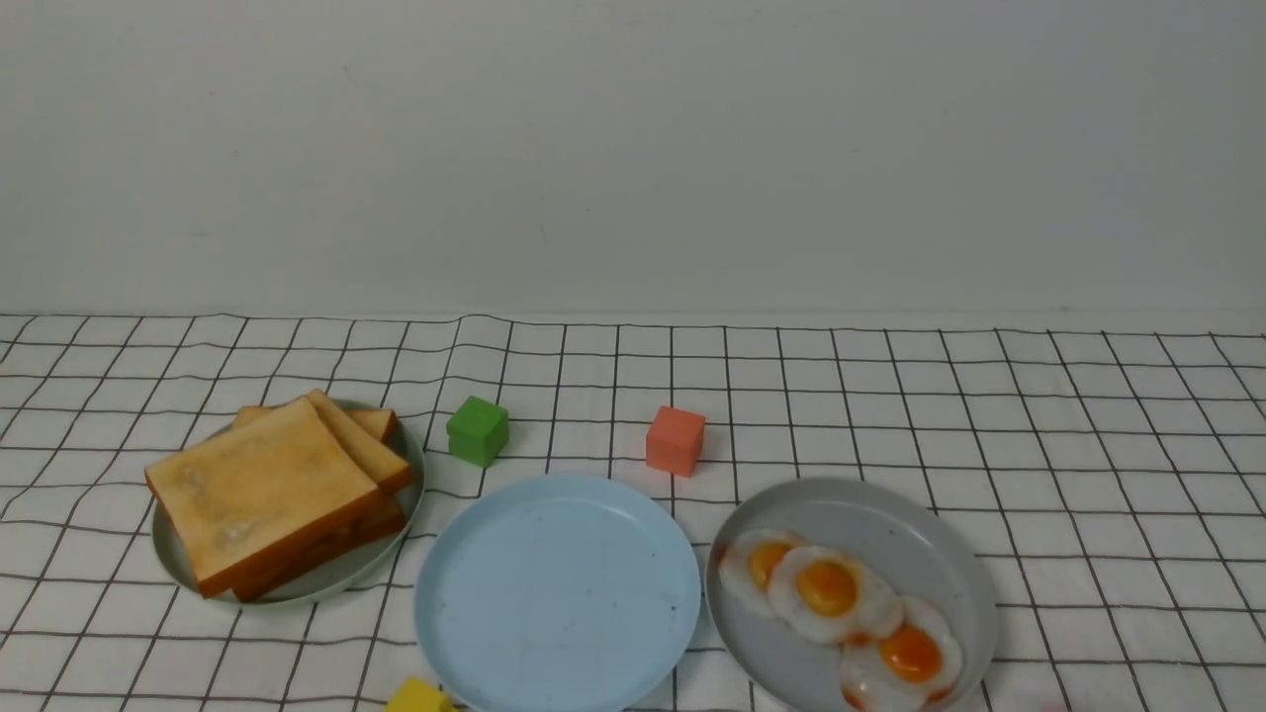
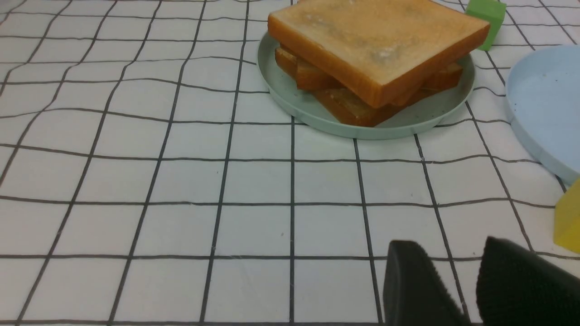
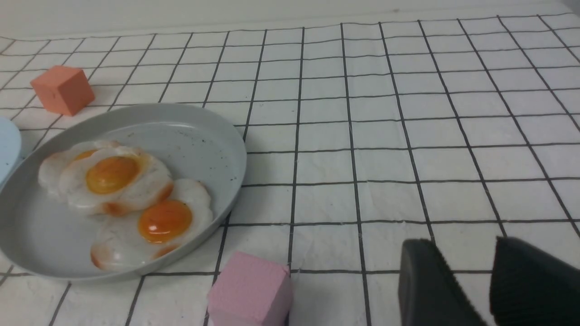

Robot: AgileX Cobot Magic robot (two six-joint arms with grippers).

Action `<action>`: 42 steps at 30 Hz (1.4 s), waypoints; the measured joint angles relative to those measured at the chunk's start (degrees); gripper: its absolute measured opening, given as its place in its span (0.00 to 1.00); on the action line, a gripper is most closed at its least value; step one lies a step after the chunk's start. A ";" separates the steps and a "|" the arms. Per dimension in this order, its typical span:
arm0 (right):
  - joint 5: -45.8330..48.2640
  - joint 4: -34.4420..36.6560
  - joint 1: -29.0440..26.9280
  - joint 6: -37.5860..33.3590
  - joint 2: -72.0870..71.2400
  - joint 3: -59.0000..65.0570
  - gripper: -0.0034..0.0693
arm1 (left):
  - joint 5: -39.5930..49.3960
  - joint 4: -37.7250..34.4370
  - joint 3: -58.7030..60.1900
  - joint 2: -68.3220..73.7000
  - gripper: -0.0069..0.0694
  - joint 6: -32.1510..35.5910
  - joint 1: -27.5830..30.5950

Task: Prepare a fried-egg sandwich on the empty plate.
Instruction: Use the left arm to grab a slice of bread

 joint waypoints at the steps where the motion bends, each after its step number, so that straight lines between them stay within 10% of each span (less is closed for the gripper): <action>1: 0.00 0.00 0.00 0.00 0.00 0.00 0.38 | 0.00 0.00 0.00 0.00 0.40 0.00 0.00; 22: -16.47 6.19 0.00 1.35 0.00 0.61 0.38 | -1.14 0.67 0.08 0.00 0.40 0.00 0.00; 36: -41.02 12.24 0.00 8.07 0.57 -1.46 0.38 | -46.24 -4.55 0.35 0.00 0.40 -11.18 0.00; 42: -41.32 9.96 0.00 9.24 5.94 -15.55 0.38 | -47.79 -2.32 -12.42 1.76 0.40 -18.10 0.00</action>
